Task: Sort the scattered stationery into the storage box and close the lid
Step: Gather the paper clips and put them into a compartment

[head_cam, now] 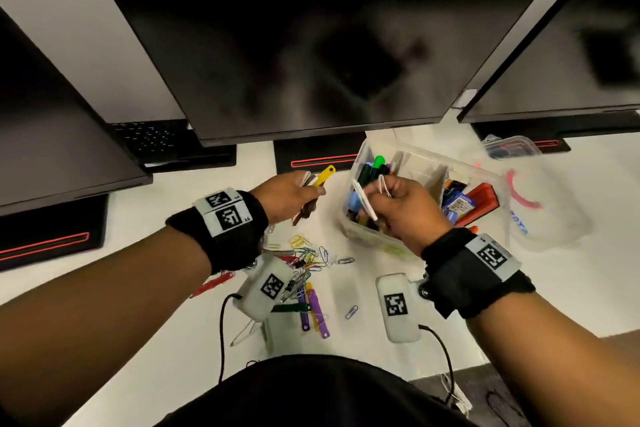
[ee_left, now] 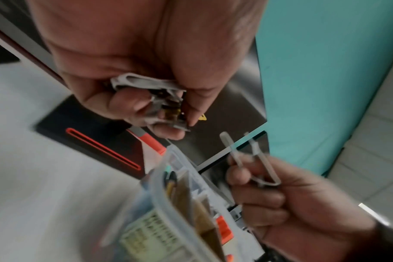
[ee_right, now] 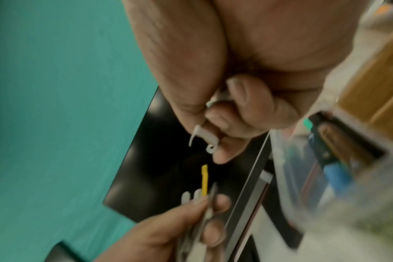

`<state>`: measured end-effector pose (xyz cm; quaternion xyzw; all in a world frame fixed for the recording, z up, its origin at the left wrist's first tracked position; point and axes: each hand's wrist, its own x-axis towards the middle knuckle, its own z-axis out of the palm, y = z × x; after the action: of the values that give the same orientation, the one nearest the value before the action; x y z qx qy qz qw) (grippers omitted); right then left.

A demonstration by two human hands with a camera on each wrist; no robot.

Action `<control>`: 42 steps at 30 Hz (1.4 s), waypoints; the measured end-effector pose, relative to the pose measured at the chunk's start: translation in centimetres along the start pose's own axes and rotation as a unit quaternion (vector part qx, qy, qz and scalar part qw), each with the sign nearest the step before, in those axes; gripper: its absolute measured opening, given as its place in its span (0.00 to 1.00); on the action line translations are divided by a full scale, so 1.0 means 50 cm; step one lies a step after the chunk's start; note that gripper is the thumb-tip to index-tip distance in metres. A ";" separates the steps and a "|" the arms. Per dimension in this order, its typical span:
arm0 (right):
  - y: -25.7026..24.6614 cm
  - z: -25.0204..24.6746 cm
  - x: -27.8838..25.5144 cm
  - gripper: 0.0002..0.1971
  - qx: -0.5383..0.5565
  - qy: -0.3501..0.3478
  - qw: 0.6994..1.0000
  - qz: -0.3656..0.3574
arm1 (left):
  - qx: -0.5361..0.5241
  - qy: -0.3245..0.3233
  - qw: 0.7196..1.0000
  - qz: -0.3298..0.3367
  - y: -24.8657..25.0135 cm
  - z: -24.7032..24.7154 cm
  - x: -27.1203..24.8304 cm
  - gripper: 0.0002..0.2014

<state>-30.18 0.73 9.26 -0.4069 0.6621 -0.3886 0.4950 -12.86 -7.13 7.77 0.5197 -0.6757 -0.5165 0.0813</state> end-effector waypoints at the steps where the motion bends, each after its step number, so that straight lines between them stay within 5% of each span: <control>1: -0.001 -0.029 0.009 0.10 -0.002 0.037 0.999 0.004 | -0.028 -0.009 1.000 0.006 0.023 0.007 0.003 0.11; 5: 0.015 -0.126 0.067 0.12 -0.070 0.141 0.986 0.051 | -0.189 -0.033 0.981 -0.026 0.085 0.041 0.019 0.11; 12: 0.037 -0.201 0.134 0.03 -0.071 0.129 0.973 0.178 | -0.218 -0.056 0.968 -0.108 0.169 0.118 0.107 0.11; 18: 0.035 -0.229 0.142 0.23 -0.166 0.145 0.966 0.139 | -0.229 -0.033 0.962 -0.146 0.208 0.189 0.157 0.08; 21: 0.028 -0.230 0.132 0.21 -0.269 0.116 0.950 0.109 | -0.296 -0.043 0.942 -0.151 0.216 0.207 0.175 0.18; 25: 0.035 -0.220 0.129 0.18 -0.277 0.104 0.949 0.107 | -0.346 -0.093 0.920 -0.156 0.226 0.210 0.184 0.28; 30: 0.041 -0.221 0.121 0.16 -0.296 0.060 0.948 0.102 | -0.318 -0.096 0.932 -0.147 0.212 0.201 0.190 0.29; 33: 0.036 -0.207 0.121 0.04 -0.177 0.061 0.978 0.096 | -0.281 -0.105 0.946 -0.123 0.187 0.177 0.175 0.23; 37: -0.008 -0.142 0.105 0.08 -0.035 0.026 0.995 0.095 | -0.179 -0.043 0.980 -0.082 0.136 0.111 0.143 0.10; 42: -0.046 -0.012 0.082 0.10 -0.094 -0.058 0.994 0.007 | -0.109 0.025 0.991 -0.080 0.036 0.021 0.095 0.06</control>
<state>-31.16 -3.84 10.09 -0.4686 0.6686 -0.2972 0.4950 -16.77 -10.35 6.68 0.5726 -0.5699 -0.5785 0.1127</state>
